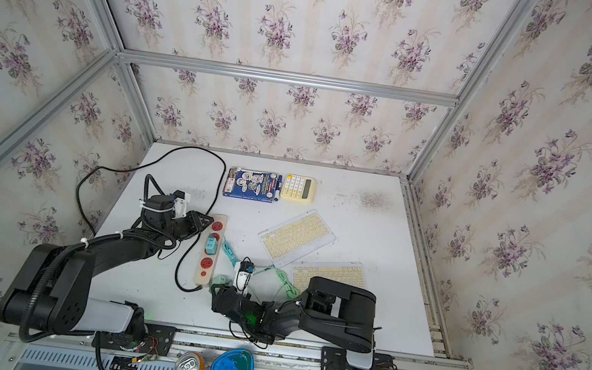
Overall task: Unplug the wireless keyboard
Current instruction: Place the plug at the center of the board.
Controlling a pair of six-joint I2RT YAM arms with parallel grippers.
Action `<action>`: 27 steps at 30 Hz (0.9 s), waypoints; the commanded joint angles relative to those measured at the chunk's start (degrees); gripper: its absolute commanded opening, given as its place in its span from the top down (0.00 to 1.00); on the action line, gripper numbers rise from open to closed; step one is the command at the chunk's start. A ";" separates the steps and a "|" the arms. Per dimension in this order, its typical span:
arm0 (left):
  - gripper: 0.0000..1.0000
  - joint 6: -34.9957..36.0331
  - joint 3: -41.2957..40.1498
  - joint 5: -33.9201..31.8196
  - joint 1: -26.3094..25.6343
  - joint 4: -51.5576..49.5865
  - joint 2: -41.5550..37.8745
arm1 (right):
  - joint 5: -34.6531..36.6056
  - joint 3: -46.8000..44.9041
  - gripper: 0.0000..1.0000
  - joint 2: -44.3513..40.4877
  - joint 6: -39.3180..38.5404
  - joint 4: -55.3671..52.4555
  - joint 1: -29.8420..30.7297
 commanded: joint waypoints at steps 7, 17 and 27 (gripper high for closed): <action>0.68 5.23 0.81 -7.45 -2.63 -6.80 -6.95 | 4.37 -0.47 0.31 -8.41 -3.44 -13.51 1.10; 0.66 7.91 1.61 -12.09 -5.35 -10.72 -13.62 | 9.93 -0.79 0.24 -17.63 -5.55 -23.18 4.98; 0.65 8.55 1.86 -14.10 -6.34 -11.47 -14.35 | 12.12 -1.55 0.22 -20.56 -4.07 -28.50 5.18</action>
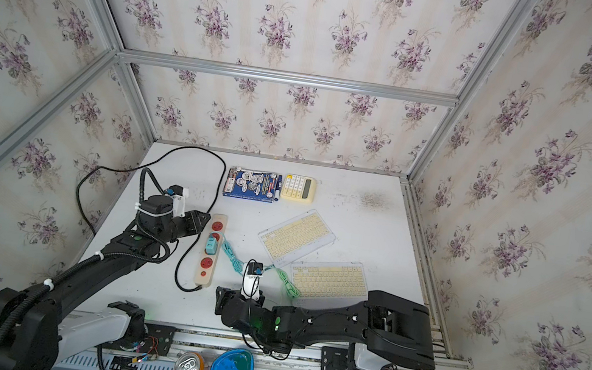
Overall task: Unplug the wireless keyboard
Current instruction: Place the plug at the center of the board, then move the power cord to the center of the board.
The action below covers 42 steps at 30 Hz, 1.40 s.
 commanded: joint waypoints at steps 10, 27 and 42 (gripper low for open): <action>0.65 1.08 0.81 -1.61 -0.37 -0.31 0.94 | -11.26 1.04 0.25 12.37 2.68 4.98 -6.66; 0.65 1.32 1.27 -1.32 -0.68 -0.54 0.80 | -10.22 4.65 0.14 2.01 -4.34 -10.88 -4.36; 0.64 7.38 3.16 -16.14 -12.43 -5.29 -7.44 | -6.32 -5.08 0.43 -21.22 -16.52 -26.63 -21.97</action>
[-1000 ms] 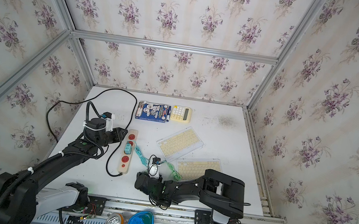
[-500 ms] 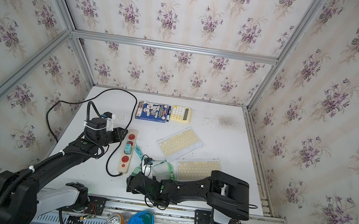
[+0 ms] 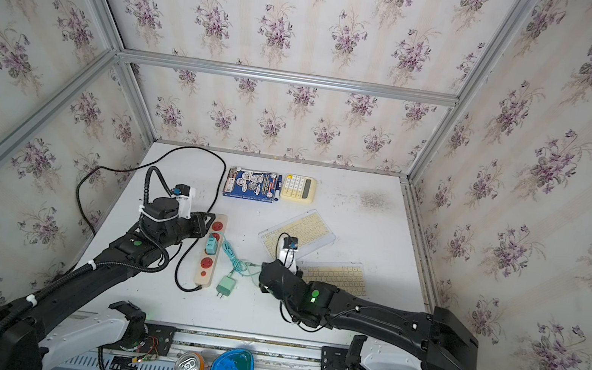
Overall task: Unplug the wireless keyboard
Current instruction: Move the power cord to the center of the board.
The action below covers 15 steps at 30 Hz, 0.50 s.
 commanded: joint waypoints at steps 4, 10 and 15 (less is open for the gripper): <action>0.63 6.11 2.02 -13.96 -9.33 -2.57 -3.28 | -4.88 -4.65 0.43 -0.25 -4.10 -2.13 -4.32; 0.51 12.32 4.36 -23.97 -19.72 -2.99 -3.54 | -10.79 -5.63 0.47 5.94 -2.38 1.03 -4.34; 0.39 16.20 5.25 -28.31 -25.32 -2.63 -3.52 | -14.06 -8.13 0.51 8.62 0.33 7.20 -3.87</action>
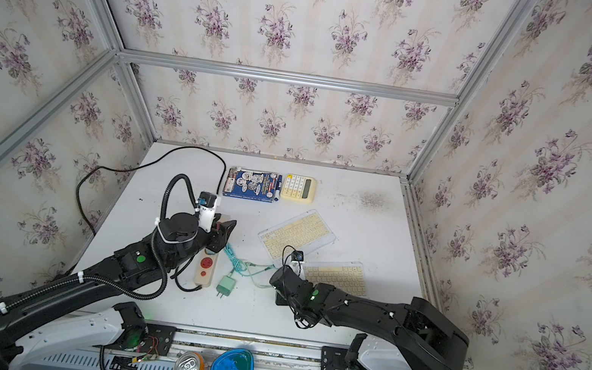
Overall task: Unplug the wireless keyboard
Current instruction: Move the power cord to the center of the board.
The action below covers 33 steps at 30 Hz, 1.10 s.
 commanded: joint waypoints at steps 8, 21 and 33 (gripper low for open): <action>0.35 5.96 0.81 -2.52 -2.00 0.26 0.67 | -3.49 -0.18 0.55 4.36 6.63 11.57 5.74; 0.33 9.52 0.94 3.64 -2.27 1.37 3.71 | 0.53 3.90 0.52 0.55 7.63 9.47 12.22; 0.34 6.32 5.47 7.22 -1.15 -3.31 11.25 | 9.68 3.64 0.36 -16.74 -1.49 -1.71 7.24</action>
